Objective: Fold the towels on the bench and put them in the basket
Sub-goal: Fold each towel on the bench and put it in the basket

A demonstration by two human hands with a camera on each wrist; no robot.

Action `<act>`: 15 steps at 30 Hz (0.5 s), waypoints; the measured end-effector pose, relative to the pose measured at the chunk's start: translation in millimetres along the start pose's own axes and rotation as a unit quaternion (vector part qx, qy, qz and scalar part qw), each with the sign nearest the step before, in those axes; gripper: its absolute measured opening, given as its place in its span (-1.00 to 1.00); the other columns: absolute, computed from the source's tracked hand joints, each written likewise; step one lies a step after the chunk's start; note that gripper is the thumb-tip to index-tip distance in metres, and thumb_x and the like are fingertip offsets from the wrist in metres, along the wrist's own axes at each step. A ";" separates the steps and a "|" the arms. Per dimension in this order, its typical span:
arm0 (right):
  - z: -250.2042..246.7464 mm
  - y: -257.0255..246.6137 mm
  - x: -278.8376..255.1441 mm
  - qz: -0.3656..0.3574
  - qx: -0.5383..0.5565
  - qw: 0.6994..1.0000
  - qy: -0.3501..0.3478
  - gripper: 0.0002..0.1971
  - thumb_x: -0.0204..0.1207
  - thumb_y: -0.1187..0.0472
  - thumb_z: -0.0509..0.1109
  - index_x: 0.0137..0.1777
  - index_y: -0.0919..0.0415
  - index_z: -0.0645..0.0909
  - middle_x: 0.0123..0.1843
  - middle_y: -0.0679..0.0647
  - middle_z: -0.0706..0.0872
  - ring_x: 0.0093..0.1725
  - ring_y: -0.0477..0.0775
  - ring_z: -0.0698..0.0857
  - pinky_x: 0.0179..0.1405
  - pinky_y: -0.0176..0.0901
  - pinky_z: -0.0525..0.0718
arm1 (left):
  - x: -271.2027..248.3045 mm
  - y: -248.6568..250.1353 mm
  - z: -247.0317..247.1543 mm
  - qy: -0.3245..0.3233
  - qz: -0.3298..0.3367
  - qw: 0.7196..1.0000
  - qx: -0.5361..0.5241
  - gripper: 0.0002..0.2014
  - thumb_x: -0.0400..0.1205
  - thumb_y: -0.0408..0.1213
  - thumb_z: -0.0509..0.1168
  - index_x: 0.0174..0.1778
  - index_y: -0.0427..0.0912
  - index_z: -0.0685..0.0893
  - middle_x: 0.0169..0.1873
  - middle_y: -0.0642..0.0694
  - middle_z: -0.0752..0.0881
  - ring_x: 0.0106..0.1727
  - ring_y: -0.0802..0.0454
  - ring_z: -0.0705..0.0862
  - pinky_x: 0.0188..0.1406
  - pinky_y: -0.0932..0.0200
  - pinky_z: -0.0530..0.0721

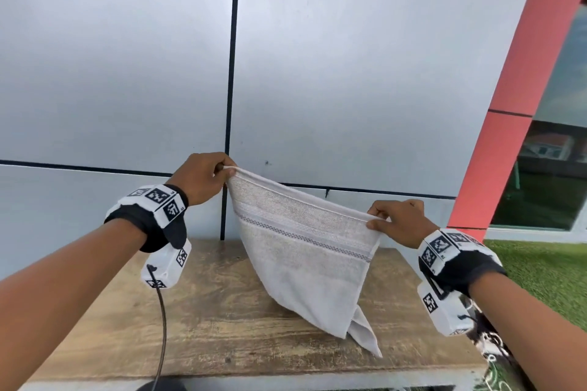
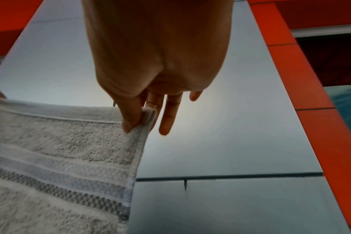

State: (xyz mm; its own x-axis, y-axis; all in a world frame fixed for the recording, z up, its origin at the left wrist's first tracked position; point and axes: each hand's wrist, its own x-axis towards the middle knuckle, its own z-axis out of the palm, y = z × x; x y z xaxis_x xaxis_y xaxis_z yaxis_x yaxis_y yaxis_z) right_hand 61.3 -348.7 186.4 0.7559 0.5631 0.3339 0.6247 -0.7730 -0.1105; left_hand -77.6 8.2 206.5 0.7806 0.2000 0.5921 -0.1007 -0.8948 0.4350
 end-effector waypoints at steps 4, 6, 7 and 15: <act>-41.4 -4.6 7.6 -0.019 0.008 0.998 0.057 -0.95 0.56 -0.01 0.33 -0.13 -0.13 0.55 -0.17 -0.16 0.71 -0.03 -0.10 0.65 0.15 -0.13 0.07 | 4.8 13.7 -29.9 0.020 0.002 1.000 -0.007 -0.91 0.64 -0.28 0.27 -0.16 -0.05 0.63 -0.30 -0.01 0.66 -0.22 0.03 0.60 -0.29 0.35 0.46; -69.0 -8.6 11.4 -0.024 0.017 0.995 0.094 -0.95 0.56 0.01 0.34 -0.14 -0.15 0.56 -0.19 -0.19 0.71 -0.03 -0.10 0.65 0.15 -0.12 0.09 | 10.1 25.9 -52.3 0.039 -0.001 0.999 -0.014 -0.92 0.64 -0.27 0.28 -0.16 -0.06 0.63 -0.29 -0.01 0.68 -0.25 0.09 0.60 -0.33 0.46 0.40; -84.2 -10.9 12.4 -0.025 0.025 0.993 0.114 -0.94 0.55 0.02 0.35 -0.15 -0.14 0.56 -0.20 -0.21 0.70 -0.03 -0.09 0.65 0.17 -0.10 0.10 | 12.7 33.1 -64.6 0.048 -0.001 0.999 -0.022 -0.92 0.64 -0.27 0.28 -0.17 -0.07 0.64 -0.27 -0.02 0.71 -0.23 0.09 0.63 -0.30 0.46 0.42; -200.5 -26.3 -14.8 -0.060 0.118 0.975 0.177 -0.95 0.49 0.06 0.43 -0.17 -0.03 0.64 -0.27 -0.21 0.70 -0.12 -0.09 0.63 0.17 0.09 0.38 | 13.1 106.4 -162.4 -0.003 0.031 0.999 -0.030 -0.89 0.64 -0.21 0.29 -0.06 -0.16 0.67 -0.19 -0.11 0.79 -0.26 0.24 0.72 -0.17 0.25 0.56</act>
State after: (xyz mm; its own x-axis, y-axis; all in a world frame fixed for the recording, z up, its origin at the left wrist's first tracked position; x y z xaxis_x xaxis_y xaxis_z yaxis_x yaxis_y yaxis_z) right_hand -5.5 -395.2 372.0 0.5857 0.4769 0.6554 0.7635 -0.5960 -0.2486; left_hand -178.2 -19.6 370.7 0.7748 0.1423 0.6160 -0.1860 -0.8799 0.4372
